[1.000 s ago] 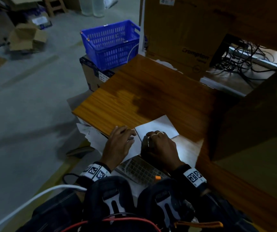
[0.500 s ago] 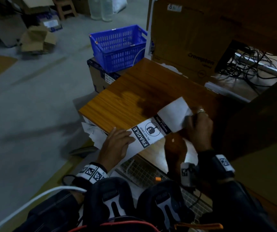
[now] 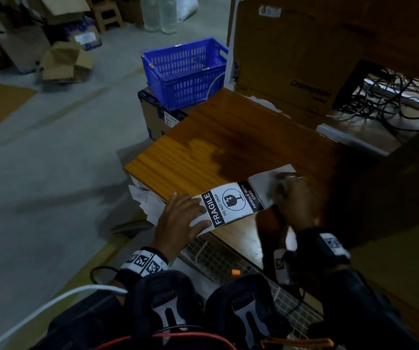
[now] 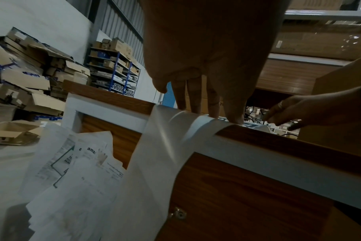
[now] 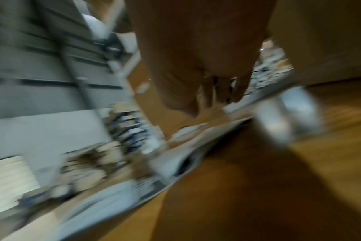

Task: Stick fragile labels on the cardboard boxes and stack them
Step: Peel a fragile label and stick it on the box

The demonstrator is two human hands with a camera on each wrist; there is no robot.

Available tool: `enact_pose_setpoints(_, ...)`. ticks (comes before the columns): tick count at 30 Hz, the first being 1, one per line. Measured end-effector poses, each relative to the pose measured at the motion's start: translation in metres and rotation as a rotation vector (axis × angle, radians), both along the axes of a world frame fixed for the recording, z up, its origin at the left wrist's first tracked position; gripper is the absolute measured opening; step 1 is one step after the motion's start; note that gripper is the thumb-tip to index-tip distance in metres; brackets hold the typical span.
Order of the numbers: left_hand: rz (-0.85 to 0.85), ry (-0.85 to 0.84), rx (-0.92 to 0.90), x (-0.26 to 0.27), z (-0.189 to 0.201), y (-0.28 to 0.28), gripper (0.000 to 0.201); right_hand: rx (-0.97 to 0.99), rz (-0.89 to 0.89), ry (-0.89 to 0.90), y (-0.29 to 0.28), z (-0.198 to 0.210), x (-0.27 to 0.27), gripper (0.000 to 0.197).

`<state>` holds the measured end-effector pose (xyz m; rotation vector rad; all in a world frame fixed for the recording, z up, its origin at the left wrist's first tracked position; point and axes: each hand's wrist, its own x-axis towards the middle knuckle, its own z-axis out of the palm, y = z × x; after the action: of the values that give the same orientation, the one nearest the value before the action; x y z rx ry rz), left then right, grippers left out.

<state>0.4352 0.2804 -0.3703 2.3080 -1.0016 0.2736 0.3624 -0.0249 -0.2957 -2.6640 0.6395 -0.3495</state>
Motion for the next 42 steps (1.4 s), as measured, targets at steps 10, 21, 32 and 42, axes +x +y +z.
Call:
enact_pose_setpoints(10, 0.009, 0.068, 0.013, -0.005, -0.003, 0.006, 0.028, 0.021, 0.462, 0.175, 0.125, -0.012, -0.022, 0.027)
enact_pose_setpoints(21, 0.019, 0.075, 0.005, -0.009, -0.005, 0.011, 0.041, -0.055, 0.435, 0.169, 0.134, -0.011, -0.023, 0.023)
enact_pose_setpoints(32, -0.027, 0.031, -0.033, -0.022, -0.004, 0.021, 0.028, -0.129, 0.426, 0.11, 0.146, -0.026, -0.032, 0.029)
enact_pose_setpoints(42, -0.022, -0.053, -0.027, -0.021, 0.0, 0.02, 0.019, -0.095, 0.497, 0.121, 0.139, -0.021, -0.039, 0.024)
